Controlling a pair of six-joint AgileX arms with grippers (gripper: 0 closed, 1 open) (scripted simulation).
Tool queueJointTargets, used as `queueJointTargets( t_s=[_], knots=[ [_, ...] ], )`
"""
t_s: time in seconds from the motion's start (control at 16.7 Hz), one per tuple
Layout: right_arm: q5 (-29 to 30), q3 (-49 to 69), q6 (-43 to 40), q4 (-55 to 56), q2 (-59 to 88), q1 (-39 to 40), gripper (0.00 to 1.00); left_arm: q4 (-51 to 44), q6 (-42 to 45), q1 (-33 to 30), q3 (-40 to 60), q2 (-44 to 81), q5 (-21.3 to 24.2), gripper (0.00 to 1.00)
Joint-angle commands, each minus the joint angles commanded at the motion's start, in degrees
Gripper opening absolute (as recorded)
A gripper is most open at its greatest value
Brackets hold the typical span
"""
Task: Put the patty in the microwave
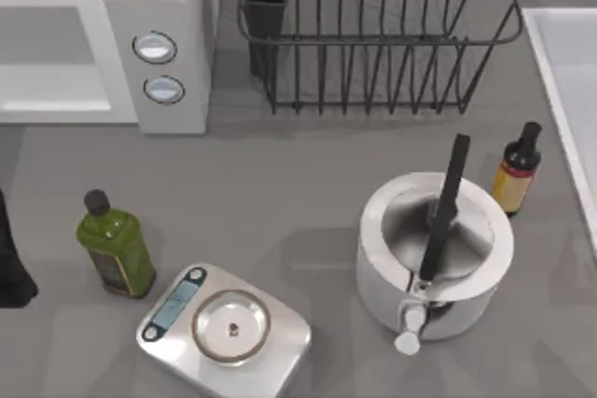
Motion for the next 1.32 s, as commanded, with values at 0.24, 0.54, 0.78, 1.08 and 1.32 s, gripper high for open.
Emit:
queueJointTargets(
  t_s=[0.24, 0.54, 0.78, 1.08, 1.32],
  knots=[
    [0.0, 0.0, 0.0, 0.0, 0.0, 0.0, 1.0, -1.36, 0.56, 0.16, 1.73, 1.81, 0.11, 1.0],
    [0.0, 0.0, 0.0, 0.0, 0.0, 0.0, 1.0, -10.99, 4.52, 1.95, 13.86, 17.02, 0.25, 1.0],
    [0.0, 0.0, 0.0, 0.0, 0.0, 0.0, 1.0, -22.83, 9.25, 4.18, 27.4, 39.54, 0.2, 1.0],
    [0.0, 0.0, 0.0, 0.0, 0.0, 0.0, 1.0, -38.57, 15.46, 6.89, 44.33, 69.79, 0.12, 1.0],
    [0.0, 0.0, 0.0, 0.0, 0.0, 0.0, 1.0, -48.58, 19.51, 8.67, 56.34, 87.17, 0.22, 1.0]
  ],
)
